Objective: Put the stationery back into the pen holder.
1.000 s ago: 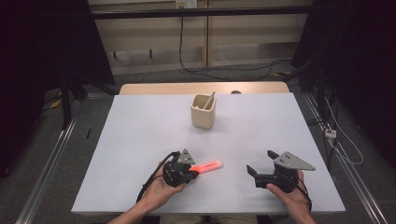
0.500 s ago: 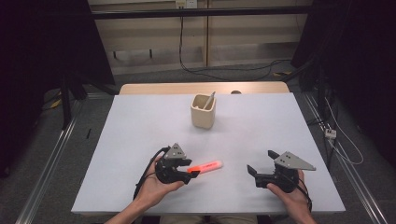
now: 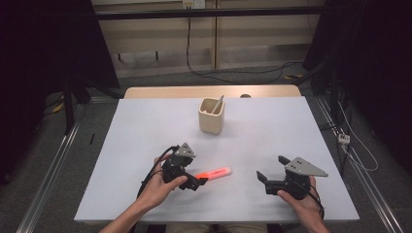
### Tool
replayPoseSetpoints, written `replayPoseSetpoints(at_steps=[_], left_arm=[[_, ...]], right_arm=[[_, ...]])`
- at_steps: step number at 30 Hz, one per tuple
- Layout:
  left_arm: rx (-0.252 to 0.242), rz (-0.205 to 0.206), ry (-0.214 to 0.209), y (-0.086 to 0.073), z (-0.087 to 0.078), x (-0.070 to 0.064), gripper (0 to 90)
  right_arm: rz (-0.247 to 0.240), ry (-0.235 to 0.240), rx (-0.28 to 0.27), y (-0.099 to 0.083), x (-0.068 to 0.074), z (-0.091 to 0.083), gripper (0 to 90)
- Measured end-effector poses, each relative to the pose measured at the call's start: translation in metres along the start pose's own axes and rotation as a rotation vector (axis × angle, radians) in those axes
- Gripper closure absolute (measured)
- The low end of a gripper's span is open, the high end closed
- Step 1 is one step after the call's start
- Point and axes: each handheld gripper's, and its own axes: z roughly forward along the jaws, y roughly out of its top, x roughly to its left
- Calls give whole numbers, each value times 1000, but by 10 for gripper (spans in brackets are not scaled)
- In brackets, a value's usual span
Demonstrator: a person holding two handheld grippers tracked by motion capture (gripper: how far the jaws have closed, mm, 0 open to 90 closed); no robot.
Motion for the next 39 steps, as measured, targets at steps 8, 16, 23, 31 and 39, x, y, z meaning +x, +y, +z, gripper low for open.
replayPoseSetpoints(at_steps=[8,16,23,31,39], left_arm=[[92,79,-15,20,19,3,129],[141,84,-45,15,18,12,124],[174,135,-39,8,18,5,421],[219,174,-45,7,25,-2,563],[229,155,-69,8,27,-2,630]], right_arm=[[-3,3,2,0,1,1,55],[-3,3,3,0,0,0,54],[-5,3,2,0,2,0,54],[-2,1,-1,0,1,-1,54],[-1,-2,0,0,1,-1,54]])
